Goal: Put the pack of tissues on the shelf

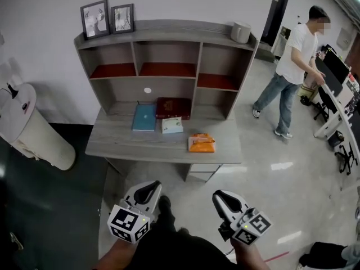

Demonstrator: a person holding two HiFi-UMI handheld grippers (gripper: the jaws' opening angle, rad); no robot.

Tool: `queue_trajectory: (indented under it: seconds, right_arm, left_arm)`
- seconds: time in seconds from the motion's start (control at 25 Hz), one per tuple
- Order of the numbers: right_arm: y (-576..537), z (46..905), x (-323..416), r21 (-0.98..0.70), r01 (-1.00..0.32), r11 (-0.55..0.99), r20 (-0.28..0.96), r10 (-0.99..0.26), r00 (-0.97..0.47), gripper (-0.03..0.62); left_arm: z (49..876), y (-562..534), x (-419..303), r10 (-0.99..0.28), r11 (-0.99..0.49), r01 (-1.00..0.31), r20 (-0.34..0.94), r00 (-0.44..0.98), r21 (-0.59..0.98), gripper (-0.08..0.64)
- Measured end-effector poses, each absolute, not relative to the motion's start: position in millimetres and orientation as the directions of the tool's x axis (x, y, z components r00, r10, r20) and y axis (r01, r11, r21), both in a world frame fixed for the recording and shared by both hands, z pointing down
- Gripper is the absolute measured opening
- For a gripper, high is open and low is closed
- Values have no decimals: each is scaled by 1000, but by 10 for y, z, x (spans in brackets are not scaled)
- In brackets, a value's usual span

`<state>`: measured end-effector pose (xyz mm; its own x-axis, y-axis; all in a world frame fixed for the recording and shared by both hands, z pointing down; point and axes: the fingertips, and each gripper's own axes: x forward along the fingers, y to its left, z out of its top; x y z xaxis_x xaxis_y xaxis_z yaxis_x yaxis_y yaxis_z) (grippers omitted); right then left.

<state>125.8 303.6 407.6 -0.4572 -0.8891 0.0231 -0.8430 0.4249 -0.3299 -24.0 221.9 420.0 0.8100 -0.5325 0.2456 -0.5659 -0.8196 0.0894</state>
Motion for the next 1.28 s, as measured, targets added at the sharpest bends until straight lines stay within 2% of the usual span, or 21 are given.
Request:
queue_trajectory:
  seconds: [0.88,1.28]
  right_arm:
    - [315,3989,1261,-302,-843,446,81,-869,-489,21]
    - [-401,4168,1583,-296,-814,500,105,-830,-548,21]
  left_arm:
    - [4222,-321,-96,-488,-841,-530,275,829,104,25]
    - [4190,-890,204,-565,-789,-608,280,776,91,25]
